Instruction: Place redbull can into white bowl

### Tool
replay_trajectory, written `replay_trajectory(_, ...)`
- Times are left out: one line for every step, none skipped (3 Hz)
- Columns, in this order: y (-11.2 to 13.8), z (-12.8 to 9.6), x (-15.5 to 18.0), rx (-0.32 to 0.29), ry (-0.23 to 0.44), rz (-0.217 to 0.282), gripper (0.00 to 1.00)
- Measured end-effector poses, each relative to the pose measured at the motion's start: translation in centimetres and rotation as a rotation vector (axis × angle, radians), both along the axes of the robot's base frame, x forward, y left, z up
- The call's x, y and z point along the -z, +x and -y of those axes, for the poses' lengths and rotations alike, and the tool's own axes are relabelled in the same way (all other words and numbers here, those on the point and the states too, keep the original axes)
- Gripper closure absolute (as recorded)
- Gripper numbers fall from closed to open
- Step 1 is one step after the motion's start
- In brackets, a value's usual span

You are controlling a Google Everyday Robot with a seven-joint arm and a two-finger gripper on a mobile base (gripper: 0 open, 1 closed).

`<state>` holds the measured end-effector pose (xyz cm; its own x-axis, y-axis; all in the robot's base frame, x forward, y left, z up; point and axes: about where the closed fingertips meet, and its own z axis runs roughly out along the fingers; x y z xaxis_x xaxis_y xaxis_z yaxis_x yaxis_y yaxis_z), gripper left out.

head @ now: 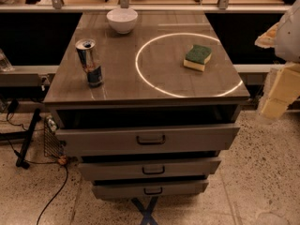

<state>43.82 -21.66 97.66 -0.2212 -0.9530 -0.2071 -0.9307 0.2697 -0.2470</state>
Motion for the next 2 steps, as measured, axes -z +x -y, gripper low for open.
replay_trajectory(0.1, -0.1, -0.1, -0.003, 0.004, 0.005, 0.0)
replay_trajectory(3.9, -6.5, 1.3, -0.154, 0.111, 0.004, 0.0)
